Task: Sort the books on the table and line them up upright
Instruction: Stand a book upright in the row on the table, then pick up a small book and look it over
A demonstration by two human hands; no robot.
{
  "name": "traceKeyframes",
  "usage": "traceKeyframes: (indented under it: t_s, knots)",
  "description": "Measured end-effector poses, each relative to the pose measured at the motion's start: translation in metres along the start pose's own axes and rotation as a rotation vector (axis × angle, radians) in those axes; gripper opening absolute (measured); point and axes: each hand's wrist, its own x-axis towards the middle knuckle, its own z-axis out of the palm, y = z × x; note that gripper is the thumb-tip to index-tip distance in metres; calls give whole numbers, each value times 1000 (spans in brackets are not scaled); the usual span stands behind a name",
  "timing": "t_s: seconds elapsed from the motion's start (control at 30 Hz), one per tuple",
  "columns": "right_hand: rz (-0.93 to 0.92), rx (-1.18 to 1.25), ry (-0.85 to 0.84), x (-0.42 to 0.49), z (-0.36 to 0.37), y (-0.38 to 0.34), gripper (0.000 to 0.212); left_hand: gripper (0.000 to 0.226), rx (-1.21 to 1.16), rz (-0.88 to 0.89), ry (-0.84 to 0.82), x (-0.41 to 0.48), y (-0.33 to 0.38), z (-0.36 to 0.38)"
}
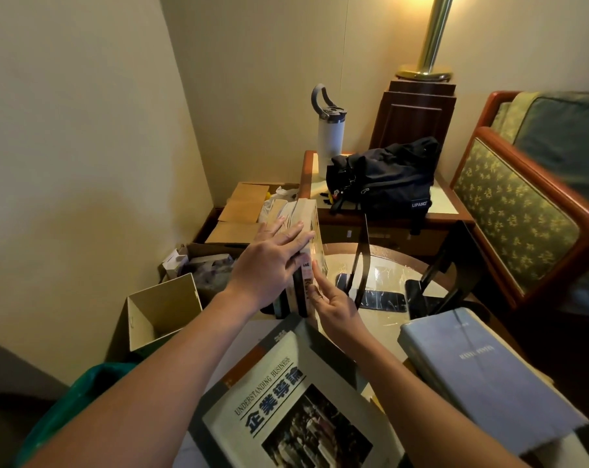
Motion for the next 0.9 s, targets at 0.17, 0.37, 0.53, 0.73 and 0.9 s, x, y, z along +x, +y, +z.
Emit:
traceKeyframes:
  t_s: [0.17,0.37,0.53,0.73,0.9]
  knots:
    - [17,-117,6,-15,-7,-19,46,49,13,26,-17,1,2,-1]
    - [-58,-248,-14,-53,-33,-46,46,52,123,35,-66,4,6,-5]
    - [-115,-521,111,-106,-82,-55,29,64,242,-1,-94,0,21,-3]
    - [64,-912,230,-153,-137,-39,37,78,354,-70,-138,-5,41,-1]
    - [431,-1199,257,-173,-161,-23,77,81,366,-109,-179,-6,47,-4]
